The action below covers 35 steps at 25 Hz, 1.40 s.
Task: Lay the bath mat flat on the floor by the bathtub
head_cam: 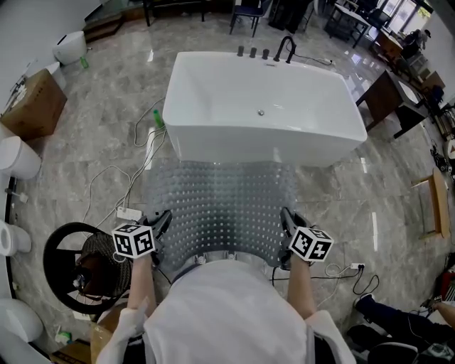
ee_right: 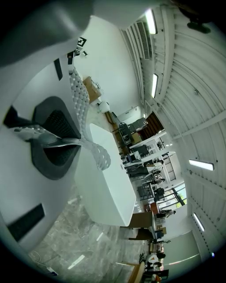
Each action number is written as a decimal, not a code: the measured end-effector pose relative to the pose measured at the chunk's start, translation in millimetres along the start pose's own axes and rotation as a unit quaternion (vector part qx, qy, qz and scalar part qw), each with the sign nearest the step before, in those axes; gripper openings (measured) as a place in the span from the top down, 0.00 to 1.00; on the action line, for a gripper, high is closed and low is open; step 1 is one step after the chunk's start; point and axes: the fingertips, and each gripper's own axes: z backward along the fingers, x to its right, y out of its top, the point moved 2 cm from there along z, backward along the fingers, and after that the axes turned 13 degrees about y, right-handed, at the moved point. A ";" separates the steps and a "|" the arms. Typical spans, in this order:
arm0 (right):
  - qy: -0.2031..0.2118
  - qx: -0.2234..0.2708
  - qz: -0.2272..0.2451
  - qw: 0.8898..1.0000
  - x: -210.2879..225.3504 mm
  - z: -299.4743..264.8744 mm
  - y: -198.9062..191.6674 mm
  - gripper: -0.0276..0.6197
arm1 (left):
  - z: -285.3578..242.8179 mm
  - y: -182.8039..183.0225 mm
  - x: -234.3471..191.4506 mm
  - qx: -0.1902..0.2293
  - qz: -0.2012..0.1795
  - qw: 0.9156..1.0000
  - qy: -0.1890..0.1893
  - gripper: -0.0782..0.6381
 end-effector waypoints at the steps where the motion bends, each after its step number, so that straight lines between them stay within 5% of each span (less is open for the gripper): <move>1: -0.001 0.000 -0.001 1.000 -0.9 -1.1 -0.8 0.90 | -0.4 0.0 -1.9 0.000 0.000 1.000 0.000 0.83; 18: -0.042 0.013 -0.022 0.999 -14.4 -29.3 -15.7 0.90 | -24.9 13.1 -53.4 -0.021 -0.040 0.999 -0.015 0.83; 25: -0.044 0.006 -0.020 0.999 -6.1 -52.4 -9.1 0.90 | -46.5 21.0 -65.4 -0.022 -0.027 0.999 -0.012 0.83; 35: -0.021 -0.021 -0.036 0.999 38.5 -107.6 14.1 0.90 | -98.5 40.6 -68.2 -0.038 -0.024 0.999 0.029 0.83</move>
